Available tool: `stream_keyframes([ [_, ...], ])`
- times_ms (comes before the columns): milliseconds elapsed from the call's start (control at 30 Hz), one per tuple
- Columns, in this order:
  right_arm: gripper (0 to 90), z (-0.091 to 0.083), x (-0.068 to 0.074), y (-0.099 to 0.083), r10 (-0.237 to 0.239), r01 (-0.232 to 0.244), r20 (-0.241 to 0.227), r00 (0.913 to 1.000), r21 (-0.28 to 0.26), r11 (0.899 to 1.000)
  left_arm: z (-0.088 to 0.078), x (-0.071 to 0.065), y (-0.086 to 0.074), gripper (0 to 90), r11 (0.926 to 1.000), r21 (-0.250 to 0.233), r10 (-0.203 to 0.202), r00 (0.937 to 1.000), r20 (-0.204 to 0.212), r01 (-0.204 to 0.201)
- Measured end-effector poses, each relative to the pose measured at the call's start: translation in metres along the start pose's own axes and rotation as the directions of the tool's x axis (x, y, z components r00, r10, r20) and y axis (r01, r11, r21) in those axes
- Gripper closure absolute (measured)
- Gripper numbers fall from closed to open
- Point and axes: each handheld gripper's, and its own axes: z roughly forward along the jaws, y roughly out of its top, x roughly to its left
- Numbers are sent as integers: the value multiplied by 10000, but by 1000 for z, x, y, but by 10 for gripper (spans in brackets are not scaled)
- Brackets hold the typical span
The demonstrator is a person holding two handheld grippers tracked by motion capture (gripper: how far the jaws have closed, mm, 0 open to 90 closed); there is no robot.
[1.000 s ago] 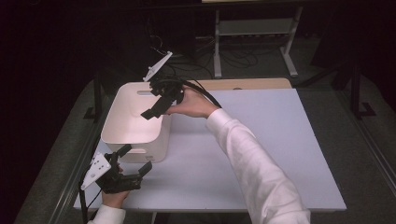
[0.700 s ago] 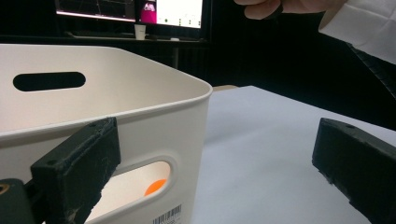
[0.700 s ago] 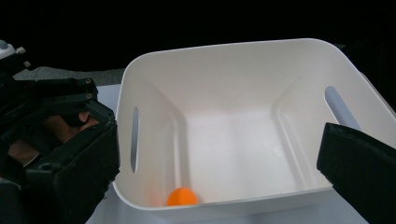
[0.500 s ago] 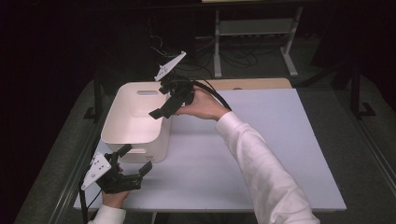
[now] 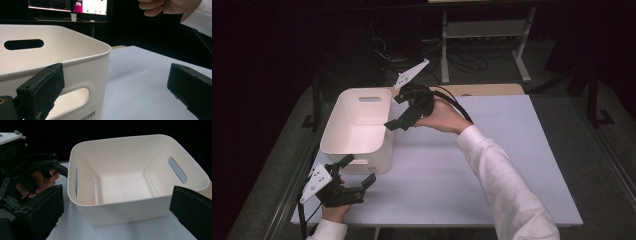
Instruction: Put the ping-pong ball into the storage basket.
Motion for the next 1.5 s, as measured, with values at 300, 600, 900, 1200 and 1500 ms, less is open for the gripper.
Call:
stream_keyframes([
  [300, 0, -18, 1, -20, 257, -251, 208, 9995, -253, 9994, 0, 0, 0, 4, 10000, -33, 29, 10000, 16, -29],
  [600, 0, -28, 3, -49, 459, -454, 252, 9986, -231, 9987, 0, 0, 0, 4, 9999, 24, 169, 9998, 66, -169],
  [900, 0, -39, 3, -69, 890, -872, 447, 9950, -403, 9954, -1, 1, 0, 4, 9998, 67, 202, 9998, 91, -202],
  [1200, 0, -46, 6, -84, 1144, -1105, 497, 9922, -746, 9911, 0, 1, -1, 4, 9999, 58, 106, 9999, 38, -107],
  [1500, 0, -50, 9, -98, 1218, -1174, 565, 9909, -758, 9902, 0, 1, -1, 4, 10000, 66, 63, 10000, 26, -64],
])
